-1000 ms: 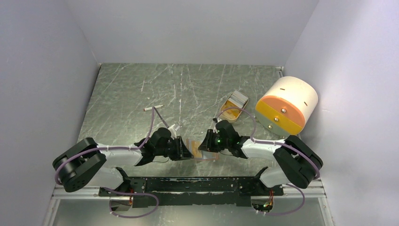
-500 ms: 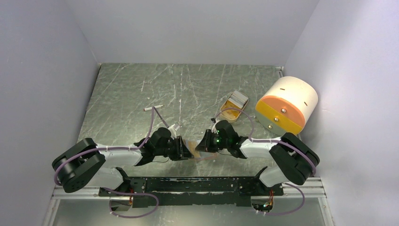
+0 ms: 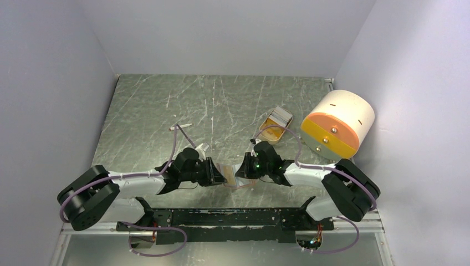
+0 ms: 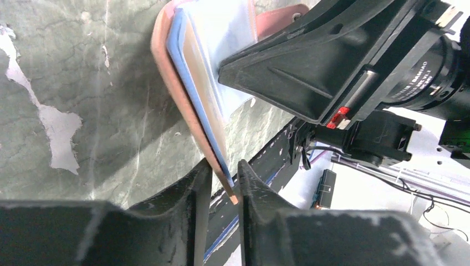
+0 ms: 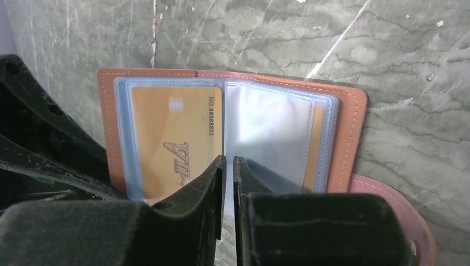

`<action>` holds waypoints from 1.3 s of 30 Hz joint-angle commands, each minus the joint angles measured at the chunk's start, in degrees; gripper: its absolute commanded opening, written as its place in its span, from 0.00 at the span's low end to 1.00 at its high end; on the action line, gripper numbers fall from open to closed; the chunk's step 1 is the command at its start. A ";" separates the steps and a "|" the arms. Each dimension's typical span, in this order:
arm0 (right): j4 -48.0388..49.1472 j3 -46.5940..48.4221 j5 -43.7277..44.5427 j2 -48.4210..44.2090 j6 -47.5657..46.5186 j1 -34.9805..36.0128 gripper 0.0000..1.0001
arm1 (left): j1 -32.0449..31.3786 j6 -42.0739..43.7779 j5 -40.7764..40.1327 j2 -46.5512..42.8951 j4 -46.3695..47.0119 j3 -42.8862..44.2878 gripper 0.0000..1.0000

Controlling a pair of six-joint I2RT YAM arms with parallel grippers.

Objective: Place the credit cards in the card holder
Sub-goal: Insert the credit card into the card holder, then turn over the card slot in the card holder.

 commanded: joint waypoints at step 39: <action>-13.81 -0.41 12.60 -12.02 -3.71 -0.34 0.29 | 0.94 8.80 -0.37 9.30 -6.96 11.08 0.09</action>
